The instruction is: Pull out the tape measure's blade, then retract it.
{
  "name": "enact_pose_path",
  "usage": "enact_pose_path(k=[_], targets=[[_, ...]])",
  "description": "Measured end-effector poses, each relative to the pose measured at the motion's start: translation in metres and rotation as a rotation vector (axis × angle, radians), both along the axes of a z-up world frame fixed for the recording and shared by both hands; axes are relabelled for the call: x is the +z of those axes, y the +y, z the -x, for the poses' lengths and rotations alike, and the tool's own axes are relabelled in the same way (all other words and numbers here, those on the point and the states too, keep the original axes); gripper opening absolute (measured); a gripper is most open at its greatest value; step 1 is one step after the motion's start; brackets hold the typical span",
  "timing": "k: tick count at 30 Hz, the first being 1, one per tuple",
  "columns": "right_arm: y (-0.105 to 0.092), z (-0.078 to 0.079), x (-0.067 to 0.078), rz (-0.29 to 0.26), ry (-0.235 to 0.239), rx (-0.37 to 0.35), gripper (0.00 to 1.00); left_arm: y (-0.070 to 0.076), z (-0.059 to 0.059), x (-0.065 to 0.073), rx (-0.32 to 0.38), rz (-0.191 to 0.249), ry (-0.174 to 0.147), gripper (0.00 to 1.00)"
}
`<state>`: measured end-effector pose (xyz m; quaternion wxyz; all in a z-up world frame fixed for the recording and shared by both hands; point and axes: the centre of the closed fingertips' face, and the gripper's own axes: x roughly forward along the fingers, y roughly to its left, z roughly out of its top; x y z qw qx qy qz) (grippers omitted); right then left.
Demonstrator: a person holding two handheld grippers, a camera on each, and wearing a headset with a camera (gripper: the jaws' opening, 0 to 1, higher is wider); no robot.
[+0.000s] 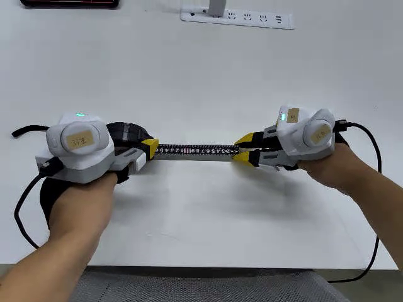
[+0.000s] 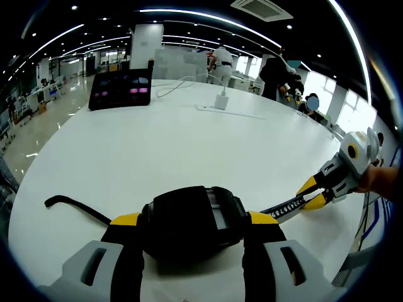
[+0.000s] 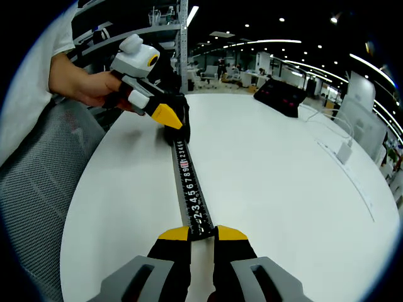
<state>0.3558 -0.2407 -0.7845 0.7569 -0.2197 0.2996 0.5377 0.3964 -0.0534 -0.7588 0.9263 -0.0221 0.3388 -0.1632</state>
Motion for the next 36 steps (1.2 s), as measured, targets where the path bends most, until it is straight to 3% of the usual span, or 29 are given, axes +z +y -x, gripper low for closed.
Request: enact_pose_path(k=[36], targets=[[0.047, -0.007, -0.002, -0.055, 0.011, 0.021, 0.09, 0.001, -0.001, -0.001, 0.005, 0.008, 0.002, 0.59]])
